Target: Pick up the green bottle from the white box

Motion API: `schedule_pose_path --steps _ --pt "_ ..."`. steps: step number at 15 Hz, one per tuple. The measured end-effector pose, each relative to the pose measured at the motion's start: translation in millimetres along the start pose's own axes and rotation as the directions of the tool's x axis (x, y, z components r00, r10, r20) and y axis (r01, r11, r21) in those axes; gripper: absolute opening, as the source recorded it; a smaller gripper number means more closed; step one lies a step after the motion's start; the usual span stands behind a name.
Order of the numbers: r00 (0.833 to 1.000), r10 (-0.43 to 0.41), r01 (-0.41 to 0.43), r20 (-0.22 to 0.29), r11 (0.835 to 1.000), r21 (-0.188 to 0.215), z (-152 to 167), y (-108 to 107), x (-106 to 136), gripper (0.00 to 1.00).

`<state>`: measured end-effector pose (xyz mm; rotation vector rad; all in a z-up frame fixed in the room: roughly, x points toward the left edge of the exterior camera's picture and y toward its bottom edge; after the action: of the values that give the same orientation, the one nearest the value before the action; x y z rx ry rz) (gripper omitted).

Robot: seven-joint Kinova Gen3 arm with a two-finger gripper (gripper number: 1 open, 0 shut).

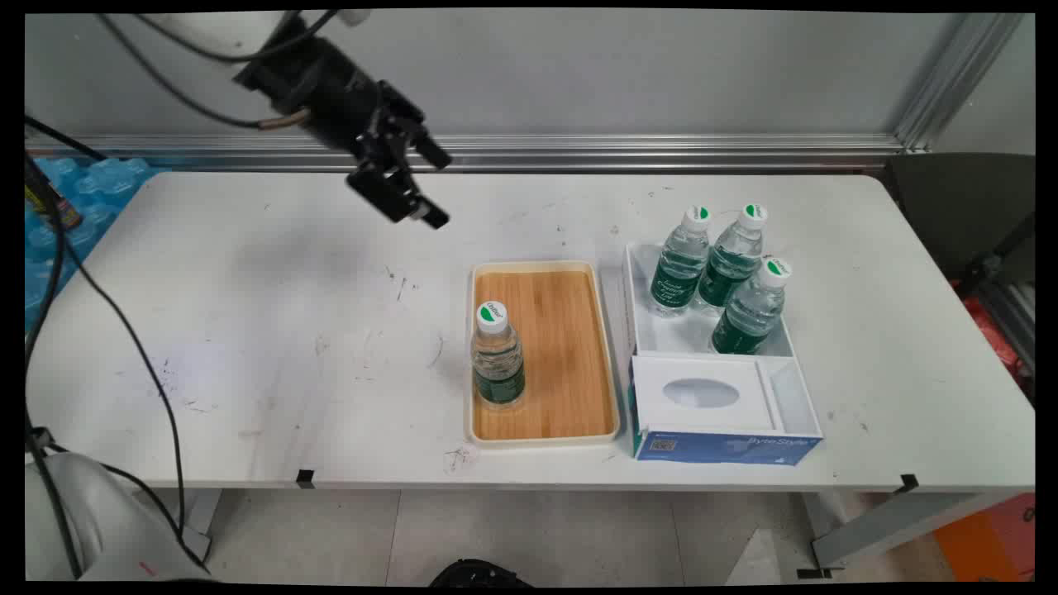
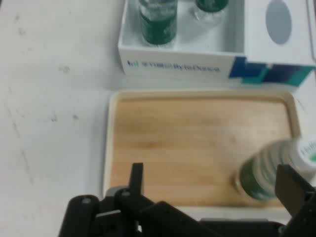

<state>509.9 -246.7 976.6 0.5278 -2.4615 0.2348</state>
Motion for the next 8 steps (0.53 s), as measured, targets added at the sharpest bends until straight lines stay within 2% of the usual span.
schedule_pose_path --steps 4,8 --pt "0.999 0.018 -0.019 -0.034 1.000 -0.008 22.3 -15.5 29.8 1.00" --pt "0.997 0.025 -0.027 -0.071 0.999 -0.022 61.5 -28.2 60.6 1.00"
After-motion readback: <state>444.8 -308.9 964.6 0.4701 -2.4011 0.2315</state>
